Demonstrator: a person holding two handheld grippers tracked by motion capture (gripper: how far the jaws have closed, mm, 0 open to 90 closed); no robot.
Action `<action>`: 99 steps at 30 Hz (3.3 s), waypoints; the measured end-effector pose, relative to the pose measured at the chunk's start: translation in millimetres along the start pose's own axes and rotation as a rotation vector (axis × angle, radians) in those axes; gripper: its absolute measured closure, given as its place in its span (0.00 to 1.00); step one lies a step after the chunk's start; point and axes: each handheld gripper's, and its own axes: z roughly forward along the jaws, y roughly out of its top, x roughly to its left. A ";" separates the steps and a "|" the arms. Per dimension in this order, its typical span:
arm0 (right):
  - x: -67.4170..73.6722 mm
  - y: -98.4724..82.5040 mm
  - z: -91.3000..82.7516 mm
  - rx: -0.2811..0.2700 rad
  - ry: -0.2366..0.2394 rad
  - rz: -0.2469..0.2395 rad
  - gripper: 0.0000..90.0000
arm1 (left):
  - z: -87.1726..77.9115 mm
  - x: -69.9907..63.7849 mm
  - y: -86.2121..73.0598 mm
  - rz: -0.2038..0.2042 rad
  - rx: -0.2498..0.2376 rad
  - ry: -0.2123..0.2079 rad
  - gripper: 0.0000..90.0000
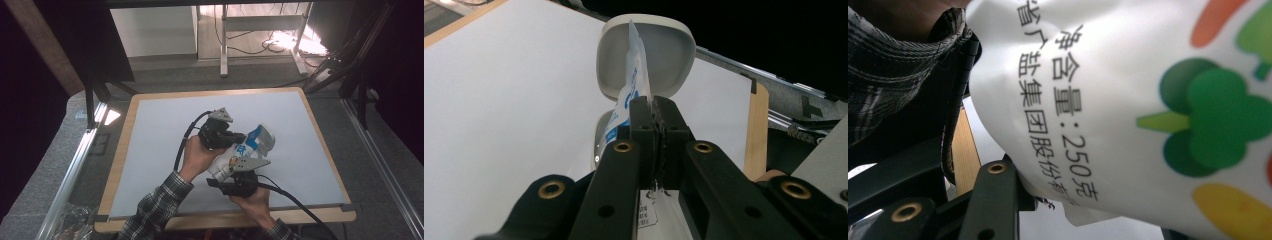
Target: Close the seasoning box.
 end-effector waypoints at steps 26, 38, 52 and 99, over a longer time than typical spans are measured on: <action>1.5 1.2 0.0 -0.003 0.012 -0.004 0.64 | 0.1 1.0 -1.2 -0.004 0.002 -0.015 0.97; 1.8 2.7 -1.7 -0.006 0.022 0.012 0.64 | 1.2 3.1 0.7 -0.001 0.016 -0.019 0.97; 1.3 4.4 -3.0 -0.014 0.030 0.025 0.64 | 2.8 6.7 2.7 -0.023 0.018 -0.041 0.97; 1.7 8.3 -3.7 -0.007 0.035 0.038 0.64 | 4.1 8.2 5.7 -0.038 0.035 -0.044 0.97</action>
